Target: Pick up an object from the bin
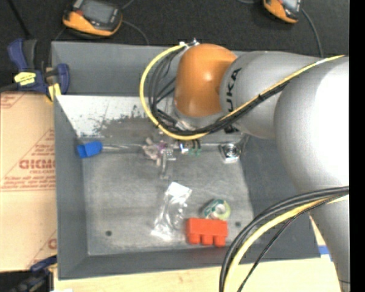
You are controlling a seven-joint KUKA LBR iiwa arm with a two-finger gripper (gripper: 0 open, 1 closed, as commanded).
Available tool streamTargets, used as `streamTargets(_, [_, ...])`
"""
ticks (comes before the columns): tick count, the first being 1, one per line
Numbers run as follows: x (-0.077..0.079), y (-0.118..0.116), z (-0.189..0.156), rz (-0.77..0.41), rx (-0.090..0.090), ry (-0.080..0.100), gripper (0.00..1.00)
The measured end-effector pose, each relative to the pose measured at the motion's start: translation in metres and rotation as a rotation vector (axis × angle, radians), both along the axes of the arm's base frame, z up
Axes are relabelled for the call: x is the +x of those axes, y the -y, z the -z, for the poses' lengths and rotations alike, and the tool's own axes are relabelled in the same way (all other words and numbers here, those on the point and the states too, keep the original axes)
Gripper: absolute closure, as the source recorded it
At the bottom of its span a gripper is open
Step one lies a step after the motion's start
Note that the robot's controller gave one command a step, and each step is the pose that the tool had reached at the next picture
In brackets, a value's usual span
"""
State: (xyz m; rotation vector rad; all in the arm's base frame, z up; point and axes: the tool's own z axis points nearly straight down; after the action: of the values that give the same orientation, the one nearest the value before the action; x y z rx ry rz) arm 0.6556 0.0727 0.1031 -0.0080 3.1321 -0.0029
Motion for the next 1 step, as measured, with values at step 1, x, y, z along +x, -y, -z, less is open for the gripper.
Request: streamTargets(1, [0.0003, 0.0091, -0.0029, 0.162, 0.004, -0.001, 0.00])
